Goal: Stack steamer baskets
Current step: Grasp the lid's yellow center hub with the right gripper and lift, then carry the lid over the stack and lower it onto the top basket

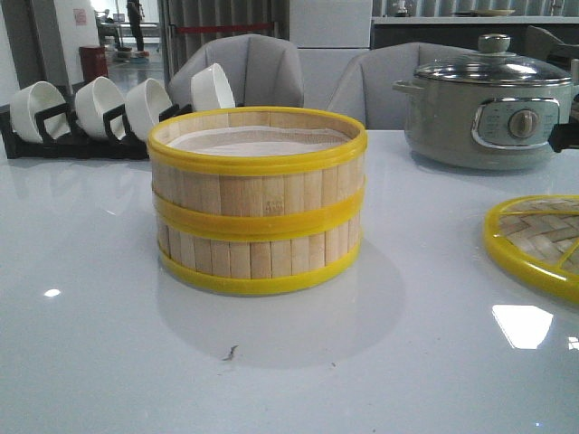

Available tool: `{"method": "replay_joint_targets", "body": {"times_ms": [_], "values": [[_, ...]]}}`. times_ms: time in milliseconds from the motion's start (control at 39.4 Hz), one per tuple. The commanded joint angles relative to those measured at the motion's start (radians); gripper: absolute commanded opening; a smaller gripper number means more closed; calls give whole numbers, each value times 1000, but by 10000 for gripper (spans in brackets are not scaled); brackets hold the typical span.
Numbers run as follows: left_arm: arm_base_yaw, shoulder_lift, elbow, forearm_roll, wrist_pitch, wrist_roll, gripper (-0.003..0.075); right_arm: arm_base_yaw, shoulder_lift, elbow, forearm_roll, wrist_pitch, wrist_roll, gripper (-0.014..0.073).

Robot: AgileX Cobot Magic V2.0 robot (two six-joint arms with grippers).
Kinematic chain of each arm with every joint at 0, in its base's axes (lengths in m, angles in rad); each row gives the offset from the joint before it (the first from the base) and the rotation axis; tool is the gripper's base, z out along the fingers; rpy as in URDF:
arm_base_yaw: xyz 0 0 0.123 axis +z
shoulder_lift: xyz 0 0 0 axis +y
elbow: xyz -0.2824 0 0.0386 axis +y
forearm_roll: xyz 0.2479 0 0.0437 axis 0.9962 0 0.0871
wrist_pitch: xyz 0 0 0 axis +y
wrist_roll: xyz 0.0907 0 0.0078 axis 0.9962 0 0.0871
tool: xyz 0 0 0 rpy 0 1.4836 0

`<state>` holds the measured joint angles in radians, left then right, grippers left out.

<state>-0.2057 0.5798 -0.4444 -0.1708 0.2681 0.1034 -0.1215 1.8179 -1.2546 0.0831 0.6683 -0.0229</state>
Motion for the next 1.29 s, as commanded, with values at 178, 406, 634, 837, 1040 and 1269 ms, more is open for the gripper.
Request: {"method": "replay_joint_targets", "body": {"times_ms": [178, 406, 634, 837, 1040, 1269], "values": [[-5, 0, -29, -10, -89, -8, 87, 80, -146, -133, 16, 91, -3, 56], [-5, 0, -29, -10, -89, -8, 87, 195, -149, -341, 25, 230, -3, 56], [-5, 0, -29, -10, -89, -8, 87, 345, -137, -475, 46, 263, -3, 56], [-5, 0, -29, -10, -89, -8, 87, 513, -28, -638, 51, 321, -3, 56], [-5, 0, -29, -10, -89, -8, 87, 625, 139, -862, 53, 389, -3, 56], [-5, 0, -29, -10, -89, -8, 87, 645, 274, -1067, 52, 470, -3, 56]]}}
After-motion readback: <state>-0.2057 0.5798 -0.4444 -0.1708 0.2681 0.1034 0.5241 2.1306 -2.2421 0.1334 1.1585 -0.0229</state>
